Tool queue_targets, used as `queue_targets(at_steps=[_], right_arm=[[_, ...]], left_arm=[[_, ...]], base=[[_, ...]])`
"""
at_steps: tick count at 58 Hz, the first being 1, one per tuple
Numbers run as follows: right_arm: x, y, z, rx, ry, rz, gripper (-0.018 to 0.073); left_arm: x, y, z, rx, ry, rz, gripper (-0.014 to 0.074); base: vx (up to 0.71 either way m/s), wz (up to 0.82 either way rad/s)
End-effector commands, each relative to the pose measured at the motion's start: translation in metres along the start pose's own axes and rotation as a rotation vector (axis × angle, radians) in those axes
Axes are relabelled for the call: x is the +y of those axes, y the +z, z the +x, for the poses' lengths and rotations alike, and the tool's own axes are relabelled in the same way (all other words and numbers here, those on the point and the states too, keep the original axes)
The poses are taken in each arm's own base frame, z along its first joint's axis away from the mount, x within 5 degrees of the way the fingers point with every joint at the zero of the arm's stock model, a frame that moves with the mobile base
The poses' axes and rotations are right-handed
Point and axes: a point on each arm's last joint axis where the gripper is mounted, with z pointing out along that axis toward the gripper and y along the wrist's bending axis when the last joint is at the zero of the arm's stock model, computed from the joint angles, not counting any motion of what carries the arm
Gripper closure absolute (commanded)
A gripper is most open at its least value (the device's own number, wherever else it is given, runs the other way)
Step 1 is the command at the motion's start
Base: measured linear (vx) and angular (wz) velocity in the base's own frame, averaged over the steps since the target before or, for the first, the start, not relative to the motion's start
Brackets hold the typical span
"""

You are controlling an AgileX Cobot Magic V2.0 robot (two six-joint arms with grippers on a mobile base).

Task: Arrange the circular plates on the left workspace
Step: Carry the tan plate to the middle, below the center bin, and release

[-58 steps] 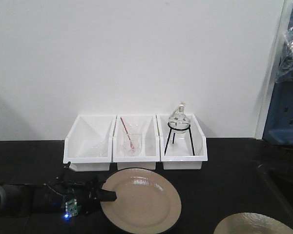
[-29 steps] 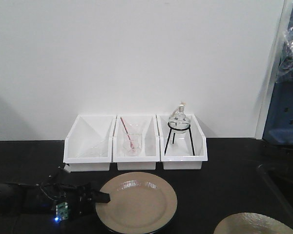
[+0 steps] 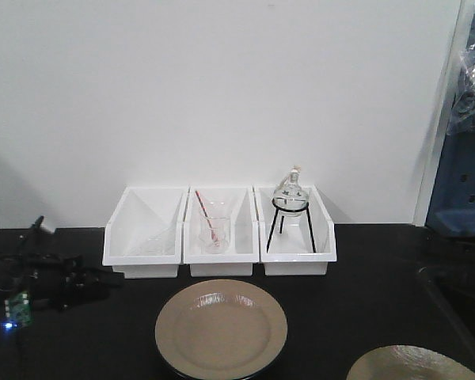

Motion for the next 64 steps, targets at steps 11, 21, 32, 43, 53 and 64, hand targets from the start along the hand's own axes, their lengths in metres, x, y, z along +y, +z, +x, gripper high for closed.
queue_targets(at_steps=[11, 21, 32, 43, 53, 64], right_arm=[[0.001, -0.007, 0.000, 0.058, 0.070, 0.112, -0.0026], [-0.013, -0.016, 0.007, 0.132, 0.112, 0.240, -0.0026], [-0.042, -0.048, -0.004, 0.011, 0.241, 0.333, -0.0026], [-0.087, -0.037, 0.001, 0.086, 0.341, 0.345, -0.0026], [-0.113, -0.030, 0.007, 0.128, 0.339, 0.385, -0.0026], [-0.133, -0.029, 0.013, 0.183, 0.320, 0.472, -0.0026]], left_arm=[[-0.079, -0.074, -0.014, 0.025, 0.249, 0.015, 0.0603], [-0.100, -0.095, 0.001, 0.057, 0.311, -0.031, 0.0600], [-0.102, -0.101, 0.045, 0.050, 0.220, -0.014, 0.0600], [-0.096, -0.107, 0.091, 0.040, 0.175, -0.065, 0.0600], [-0.099, -0.114, 0.122, 0.047, 0.184, -0.080, 0.0600], [-0.103, -0.121, 0.132, 0.013, 0.203, -0.108, 0.0600]], base=[[0.00, 0.00], [0.00, 0.00], [0.00, 0.00], [0.00, 0.00], [0.00, 0.00], [0.00, 0.00]])
